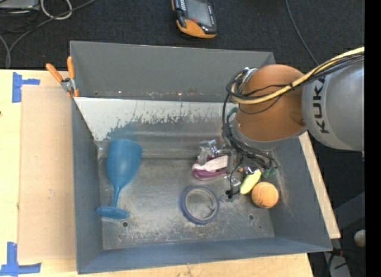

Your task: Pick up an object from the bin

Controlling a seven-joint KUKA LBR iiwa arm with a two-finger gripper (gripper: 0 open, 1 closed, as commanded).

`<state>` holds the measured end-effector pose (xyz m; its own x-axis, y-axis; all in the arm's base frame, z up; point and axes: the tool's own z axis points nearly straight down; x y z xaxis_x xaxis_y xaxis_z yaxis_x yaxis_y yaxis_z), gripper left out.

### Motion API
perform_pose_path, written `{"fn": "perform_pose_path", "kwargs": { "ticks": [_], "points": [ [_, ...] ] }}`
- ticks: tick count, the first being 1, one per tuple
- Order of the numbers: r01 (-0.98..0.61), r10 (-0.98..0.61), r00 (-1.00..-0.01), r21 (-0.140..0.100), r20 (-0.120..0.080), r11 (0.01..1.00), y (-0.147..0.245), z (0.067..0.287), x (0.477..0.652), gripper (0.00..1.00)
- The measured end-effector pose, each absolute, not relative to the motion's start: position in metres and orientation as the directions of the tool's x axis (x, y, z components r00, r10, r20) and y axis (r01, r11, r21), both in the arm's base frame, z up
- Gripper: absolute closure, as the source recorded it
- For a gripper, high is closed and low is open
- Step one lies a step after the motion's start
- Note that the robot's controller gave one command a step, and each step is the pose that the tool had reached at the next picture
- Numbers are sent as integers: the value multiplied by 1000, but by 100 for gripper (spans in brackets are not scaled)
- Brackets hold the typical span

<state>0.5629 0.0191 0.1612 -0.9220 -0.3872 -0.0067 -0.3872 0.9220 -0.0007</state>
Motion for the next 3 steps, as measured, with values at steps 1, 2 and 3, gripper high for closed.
{"fn": "perform_pose_path", "kwargs": {
  "ticks": [1,2,3],
  "points": [
    [-593,-593,-805,8,7,805,48,97,571,0],
    [-429,-429,-903,-5,-19,904,-22,72,481,0],
    [-733,-733,-680,2,-10,680,15,70,574,100]
  ]
}}
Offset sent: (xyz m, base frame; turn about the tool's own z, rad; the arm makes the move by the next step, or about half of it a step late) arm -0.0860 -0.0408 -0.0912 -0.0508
